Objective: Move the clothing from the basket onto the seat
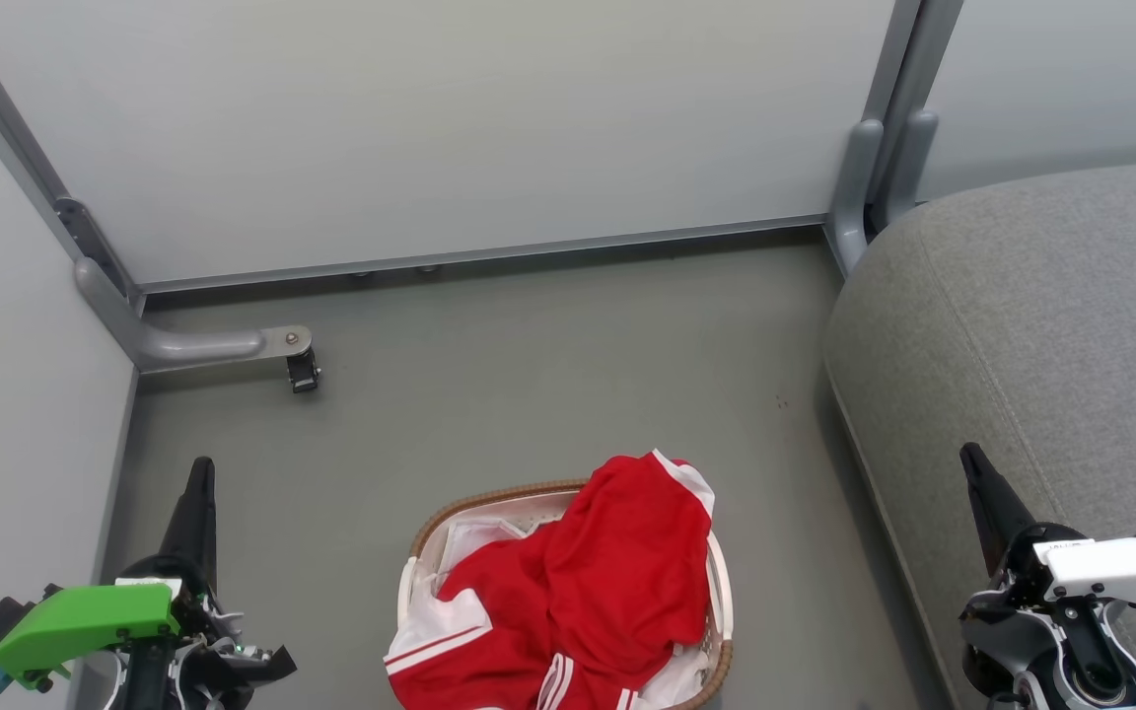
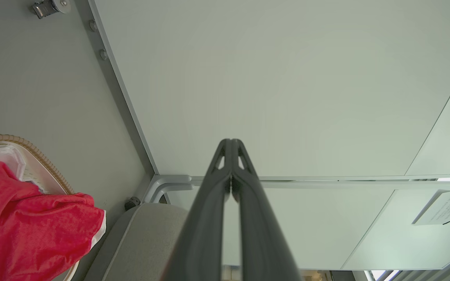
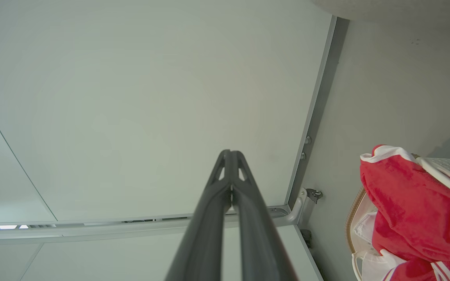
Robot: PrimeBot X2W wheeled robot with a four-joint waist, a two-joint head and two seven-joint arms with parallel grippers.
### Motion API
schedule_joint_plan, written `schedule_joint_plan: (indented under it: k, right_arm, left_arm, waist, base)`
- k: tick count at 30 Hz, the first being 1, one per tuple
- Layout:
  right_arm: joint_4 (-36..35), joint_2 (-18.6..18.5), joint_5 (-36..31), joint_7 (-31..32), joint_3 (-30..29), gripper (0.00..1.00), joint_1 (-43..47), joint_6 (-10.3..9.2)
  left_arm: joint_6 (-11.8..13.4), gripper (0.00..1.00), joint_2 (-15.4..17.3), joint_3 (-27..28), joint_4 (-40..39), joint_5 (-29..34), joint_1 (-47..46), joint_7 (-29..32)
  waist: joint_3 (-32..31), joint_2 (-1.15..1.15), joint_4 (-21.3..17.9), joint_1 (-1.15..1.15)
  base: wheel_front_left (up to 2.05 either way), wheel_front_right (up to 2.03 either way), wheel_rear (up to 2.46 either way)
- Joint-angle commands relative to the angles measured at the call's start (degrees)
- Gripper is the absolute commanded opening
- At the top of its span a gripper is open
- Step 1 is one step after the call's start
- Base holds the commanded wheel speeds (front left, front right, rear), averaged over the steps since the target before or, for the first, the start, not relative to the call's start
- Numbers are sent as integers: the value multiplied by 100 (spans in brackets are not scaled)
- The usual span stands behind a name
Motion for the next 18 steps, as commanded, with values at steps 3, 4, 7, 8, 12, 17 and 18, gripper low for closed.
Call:
schedule_joint_plan:
  k: [3,4,7,8,12,17,18]
  right_arm:
    - [-22,-35,23,3,-4,0,-24,0]
    - [-22,-35,23,3,-4,0,-24,0]
    - [-22,-35,23,3,-4,0,-24,0]
    - [-23,-35,23,3,-4,0,-24,0]
    - [-23,-35,23,3,-4,0,-24,0]
    - [-23,-35,23,3,-4,0,-24,0]
    - [-23,-35,23,3,-4,0,-24,0]
  left_arm:
    - [-27,0,21,8,-7,-19,-61,14]
    - [-27,0,21,8,-7,-19,-61,14]
    - [-27,0,21,8,-7,-19,-61,14]
    - [-27,0,21,8,-7,-19,-61,14]
    - [-27,0,21,8,-7,-19,-61,14]
    - [-27,0,21,8,-7,-18,-61,14]
    - [-27,0,21,8,-7,-18,-61,14]
  waist:
    - [0,0,0,0]
    - [0,0,0,0]
    - [0,0,0,0]
    - [0,0,0,0]
    - [0,0,0,0]
    - [0,0,0,0]
    - [0,0,0,0]
  base:
    - [0,0,0]
    - [0,0,0]
    - [0,0,0]
    - [0,0,0]
    - [0,0,0]
    - [0,0,0]
    - [0,0,0]
